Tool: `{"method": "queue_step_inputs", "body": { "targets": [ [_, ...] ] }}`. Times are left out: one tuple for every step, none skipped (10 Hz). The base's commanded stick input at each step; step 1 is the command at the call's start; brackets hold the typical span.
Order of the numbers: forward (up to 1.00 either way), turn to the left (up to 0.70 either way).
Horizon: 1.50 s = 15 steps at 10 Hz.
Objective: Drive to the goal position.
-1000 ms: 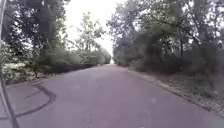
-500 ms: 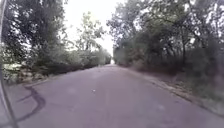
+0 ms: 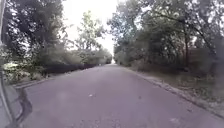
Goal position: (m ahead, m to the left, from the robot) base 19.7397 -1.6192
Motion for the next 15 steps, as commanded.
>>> {"method": "queue_step_inputs", "body": {
  "targets": [
    [0.70,0.06],
    [0.70,0.07],
    [0.70,0.07],
    [0.70,0.06],
    [0.70,0.03],
    [0.70,0.02],
    [0.70,0.02],
    [0.70,0.02],
    [0.70,0.01],
    [0.70,0.00],
    [0.70,0.00],
    [0.70,0.00],
    [0.70,0.00],
    [0.70,0.00],
    [0.70,0.00]
  ]
}}
